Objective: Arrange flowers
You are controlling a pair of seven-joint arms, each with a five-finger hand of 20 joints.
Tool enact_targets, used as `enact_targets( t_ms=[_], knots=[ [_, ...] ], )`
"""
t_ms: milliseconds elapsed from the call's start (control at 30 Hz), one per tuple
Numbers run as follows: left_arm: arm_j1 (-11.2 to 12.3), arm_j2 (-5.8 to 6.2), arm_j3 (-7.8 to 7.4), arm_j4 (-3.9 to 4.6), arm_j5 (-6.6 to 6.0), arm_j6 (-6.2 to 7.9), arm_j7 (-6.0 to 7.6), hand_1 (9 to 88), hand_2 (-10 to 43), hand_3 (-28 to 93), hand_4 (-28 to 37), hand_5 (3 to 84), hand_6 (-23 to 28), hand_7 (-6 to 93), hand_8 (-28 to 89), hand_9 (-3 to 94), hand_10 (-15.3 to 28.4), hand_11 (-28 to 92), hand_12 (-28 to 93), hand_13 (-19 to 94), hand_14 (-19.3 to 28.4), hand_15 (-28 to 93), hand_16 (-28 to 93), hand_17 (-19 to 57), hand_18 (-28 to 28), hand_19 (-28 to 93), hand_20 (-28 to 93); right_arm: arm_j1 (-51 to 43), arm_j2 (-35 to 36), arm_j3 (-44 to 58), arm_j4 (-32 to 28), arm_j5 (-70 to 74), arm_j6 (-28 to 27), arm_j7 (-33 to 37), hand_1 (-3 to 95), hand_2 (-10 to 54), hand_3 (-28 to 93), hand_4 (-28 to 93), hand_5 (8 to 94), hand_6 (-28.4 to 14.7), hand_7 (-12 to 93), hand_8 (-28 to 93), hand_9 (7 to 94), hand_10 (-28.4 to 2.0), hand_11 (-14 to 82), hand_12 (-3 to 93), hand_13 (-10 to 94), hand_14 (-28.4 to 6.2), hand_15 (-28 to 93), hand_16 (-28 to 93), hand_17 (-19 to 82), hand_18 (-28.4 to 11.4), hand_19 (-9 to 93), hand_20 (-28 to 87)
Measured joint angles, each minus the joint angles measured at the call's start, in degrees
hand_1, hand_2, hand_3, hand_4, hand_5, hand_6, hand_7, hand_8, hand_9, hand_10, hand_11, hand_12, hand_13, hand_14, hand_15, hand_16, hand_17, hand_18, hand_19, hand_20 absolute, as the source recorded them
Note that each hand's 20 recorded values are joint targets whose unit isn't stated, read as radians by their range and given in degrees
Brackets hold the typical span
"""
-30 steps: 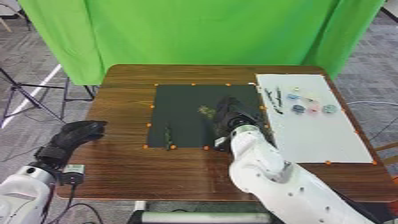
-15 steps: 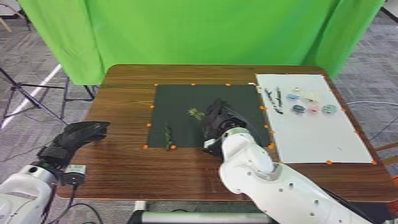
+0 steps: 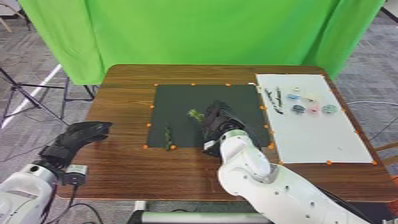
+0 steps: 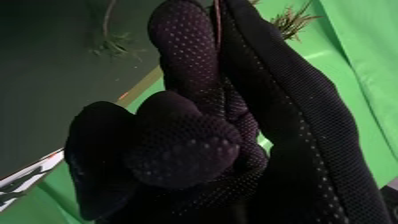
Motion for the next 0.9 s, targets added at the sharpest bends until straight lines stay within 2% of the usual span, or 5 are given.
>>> enact_targets(
  t_ms=[533,900],
  knots=[
    [-0.2,0.03,0.03,0.04,0.23,-0.36,-0.08,30.3,1.7,57,-19.3,42.1,5.2,14.6,-6,38.9,15.6,17,10,34,19.8,18,-4,6.5,14.7,13,12,-0.1,0.1,-0.3,1.2,-0.9,-0.2,-0.3,58.8,-9.5,52,-1,68.8,-5.1,44,14,90.1,-12.1,28.9,32.7,94,-0.9,56,31,71,-7.4,90,37],
    [-0.4,0.03,0.11,0.13,0.46,-0.36,-0.01,30.7,1.6,57,-19.1,42.2,5.2,14.7,-6,39.1,15.7,17,10,34,19.8,18,-4,6.5,14.8,13,12,0.0,0.2,-0.2,1.4,-0.7,-0.2,-0.5,54.7,-9.5,48,0,67.9,-5.6,43,15,88.3,-12.8,33.8,26.1,94,-1.1,56,32,71,-7.5,90,37]
  ],
)
